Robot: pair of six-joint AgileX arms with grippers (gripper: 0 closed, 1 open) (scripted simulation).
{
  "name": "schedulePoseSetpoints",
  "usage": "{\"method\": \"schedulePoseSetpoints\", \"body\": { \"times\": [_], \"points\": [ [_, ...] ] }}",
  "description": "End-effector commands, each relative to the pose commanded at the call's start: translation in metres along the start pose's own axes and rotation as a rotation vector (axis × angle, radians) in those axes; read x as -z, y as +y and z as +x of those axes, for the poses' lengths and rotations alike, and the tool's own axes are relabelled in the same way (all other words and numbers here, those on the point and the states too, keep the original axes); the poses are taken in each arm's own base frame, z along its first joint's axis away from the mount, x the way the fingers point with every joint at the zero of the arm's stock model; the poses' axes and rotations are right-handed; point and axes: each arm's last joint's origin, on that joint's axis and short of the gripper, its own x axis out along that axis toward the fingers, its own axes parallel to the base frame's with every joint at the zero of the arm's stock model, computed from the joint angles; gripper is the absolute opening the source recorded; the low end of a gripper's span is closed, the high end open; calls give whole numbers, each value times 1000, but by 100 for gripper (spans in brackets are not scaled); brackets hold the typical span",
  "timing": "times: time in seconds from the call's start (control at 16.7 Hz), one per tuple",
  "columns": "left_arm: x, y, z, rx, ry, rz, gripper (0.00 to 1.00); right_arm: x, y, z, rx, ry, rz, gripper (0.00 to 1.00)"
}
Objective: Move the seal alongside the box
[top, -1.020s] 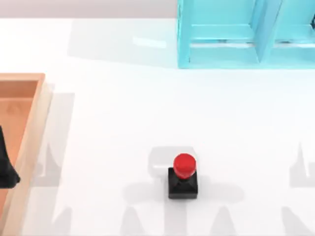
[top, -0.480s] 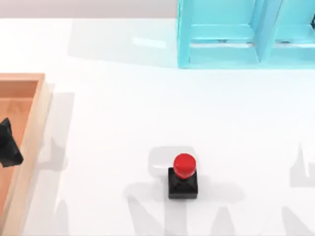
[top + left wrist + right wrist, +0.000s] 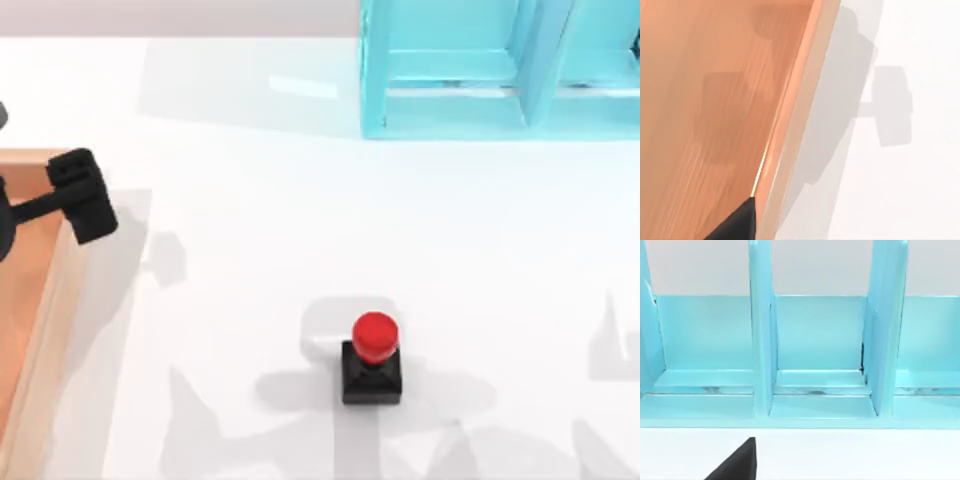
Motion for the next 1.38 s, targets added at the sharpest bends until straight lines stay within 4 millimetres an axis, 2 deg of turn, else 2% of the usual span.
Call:
{"method": "schedulePoseSetpoints", "body": {
  "times": [0.18, 0.36, 0.6, 0.84, 1.14, 1.38],
  "points": [
    [-20, -42, 18, -57, 170, -1, 100, 0, 0, 0, 0, 0, 0, 100],
    [-27, -89, 38, -109, 310, 29, 100, 0, 0, 0, 0, 0, 0, 100],
    [-16, -153, 55, -157, 446, 100, 100, 0, 0, 0, 0, 0, 0, 100],
    [9, -206, 58, -175, 534, 184, 100, 0, 0, 0, 0, 0, 0, 100],
    [44, -251, 45, -151, 596, 292, 100, 0, 0, 0, 0, 0, 0, 100],
    [58, -265, 38, -138, 616, 332, 100, 0, 0, 0, 0, 0, 0, 100]
  ]
}}
